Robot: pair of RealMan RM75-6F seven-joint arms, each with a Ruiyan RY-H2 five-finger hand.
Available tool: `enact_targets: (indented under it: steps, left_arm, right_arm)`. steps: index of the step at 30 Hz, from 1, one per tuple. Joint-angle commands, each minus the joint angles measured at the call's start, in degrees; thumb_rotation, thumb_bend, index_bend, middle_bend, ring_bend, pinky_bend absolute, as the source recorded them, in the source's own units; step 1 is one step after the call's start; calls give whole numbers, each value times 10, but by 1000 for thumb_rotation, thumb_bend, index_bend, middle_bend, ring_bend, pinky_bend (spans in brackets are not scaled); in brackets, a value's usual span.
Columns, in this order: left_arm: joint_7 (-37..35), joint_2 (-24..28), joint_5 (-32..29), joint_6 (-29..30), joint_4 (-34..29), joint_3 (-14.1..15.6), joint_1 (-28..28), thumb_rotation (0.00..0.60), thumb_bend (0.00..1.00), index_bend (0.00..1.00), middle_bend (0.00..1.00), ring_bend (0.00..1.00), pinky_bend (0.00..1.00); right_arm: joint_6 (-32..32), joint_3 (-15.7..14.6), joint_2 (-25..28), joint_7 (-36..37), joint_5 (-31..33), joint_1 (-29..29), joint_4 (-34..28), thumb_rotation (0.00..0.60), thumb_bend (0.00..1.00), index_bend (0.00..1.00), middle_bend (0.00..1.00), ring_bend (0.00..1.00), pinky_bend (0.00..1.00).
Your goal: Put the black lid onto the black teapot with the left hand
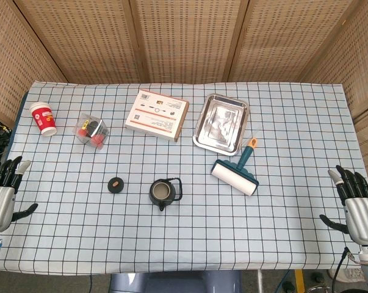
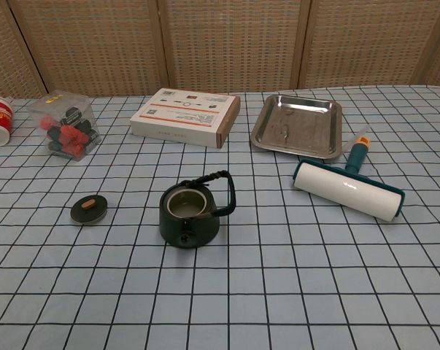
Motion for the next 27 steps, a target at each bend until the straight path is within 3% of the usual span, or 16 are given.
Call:
enact_targets:
  steps: [1, 10, 14, 17, 22, 27]
  left_arm:
    - [-9, 3, 6, -8, 5, -5, 5, 600, 0, 0, 0, 0, 0]
    - [-4, 2, 23, -69, 5, -15, -14, 600, 0, 0, 0, 0, 1]
    - [25, -4, 29, -155, 1, -26, -66, 600, 0, 0, 13, 19, 132]
    - [41, -21, 10, -248, 4, -42, -119, 600, 0, 43, 92, 92, 217]
    - [95, -58, -48, -363, 36, -66, -185, 600, 0, 123, 152, 142, 260]
    - [154, -100, -97, -408, 69, -78, -219, 600, 0, 158, 178, 165, 295]
  right_arm:
    - [-1, -1, 0, -2, 1, 0, -1, 600, 0, 0, 0, 0, 0]
    - [-3, -1, 0, -1, 4, 0, -3, 600, 0, 0, 0, 0, 0]
    - [-4, 0, 1, 0, 6, 0, -3, 600, 0, 0, 0, 0, 0]
    - [-6, 1, 1, 3, 9, 1, -2, 600, 0, 0, 0, 0, 0]
    - [-14, 1, -1, 1, 16, 2, 4, 600, 0, 0, 0, 0, 0]
    - [-21, 3, -4, 1, 27, 3, 10, 600, 0, 0, 0, 0, 0]
